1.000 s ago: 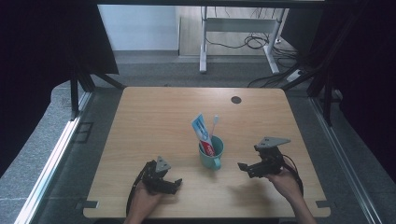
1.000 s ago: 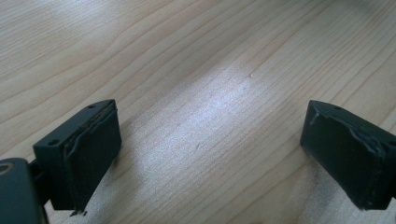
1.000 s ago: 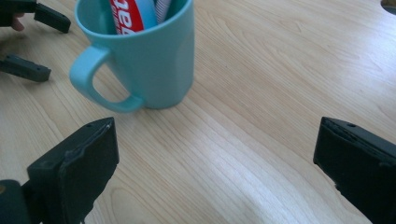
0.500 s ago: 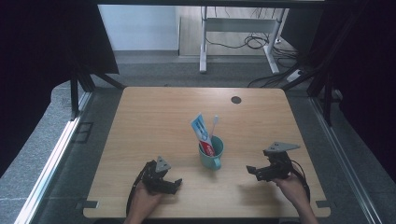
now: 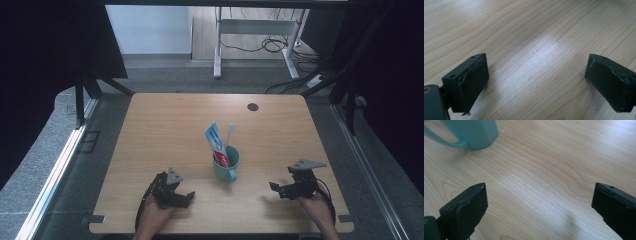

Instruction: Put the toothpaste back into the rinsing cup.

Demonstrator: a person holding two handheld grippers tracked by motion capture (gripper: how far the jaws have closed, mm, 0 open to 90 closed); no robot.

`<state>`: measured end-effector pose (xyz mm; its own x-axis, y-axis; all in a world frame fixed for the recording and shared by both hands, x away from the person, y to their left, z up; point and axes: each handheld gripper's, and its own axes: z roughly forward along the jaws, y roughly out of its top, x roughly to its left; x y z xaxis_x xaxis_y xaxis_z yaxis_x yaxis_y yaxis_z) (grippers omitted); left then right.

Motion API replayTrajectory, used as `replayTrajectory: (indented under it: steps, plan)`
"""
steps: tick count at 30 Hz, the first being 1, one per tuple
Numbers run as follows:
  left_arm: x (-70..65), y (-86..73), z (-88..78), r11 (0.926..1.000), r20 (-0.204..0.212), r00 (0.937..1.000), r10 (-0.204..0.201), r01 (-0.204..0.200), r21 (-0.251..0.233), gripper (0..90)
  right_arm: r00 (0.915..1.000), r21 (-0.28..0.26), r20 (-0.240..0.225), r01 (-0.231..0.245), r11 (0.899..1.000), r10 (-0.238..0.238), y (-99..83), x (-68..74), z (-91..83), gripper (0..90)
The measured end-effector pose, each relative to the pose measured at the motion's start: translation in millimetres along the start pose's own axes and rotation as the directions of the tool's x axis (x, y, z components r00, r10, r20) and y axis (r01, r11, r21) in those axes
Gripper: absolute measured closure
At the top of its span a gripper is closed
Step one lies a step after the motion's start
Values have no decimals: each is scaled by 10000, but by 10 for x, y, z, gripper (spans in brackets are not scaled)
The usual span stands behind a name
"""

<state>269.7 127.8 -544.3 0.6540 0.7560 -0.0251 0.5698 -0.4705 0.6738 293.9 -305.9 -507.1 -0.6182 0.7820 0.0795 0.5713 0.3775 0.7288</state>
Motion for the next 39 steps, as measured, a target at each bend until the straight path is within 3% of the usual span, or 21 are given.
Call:
replayTrajectory:
  steps: [22, 30, 39]
  plan:
    - [-1, -1, 0, 10000, -5, 10000, -10, 10, -7, 50, 9992, 374, 388, -33, 9993, 19, -301, 4, 175, 0]
    - [-5, -2, 0, 10000, -20, 10000, -47, 47, -42, 51, 9965, 402, 775, 288, 9988, -319, -318, 46, 191, 0]
    - [-6, -2, 1, 10000, -19, 10000, -49, 49, -46, 51, 9963, 396, 796, 281, 9988, -311, -320, 50, 192, 0]
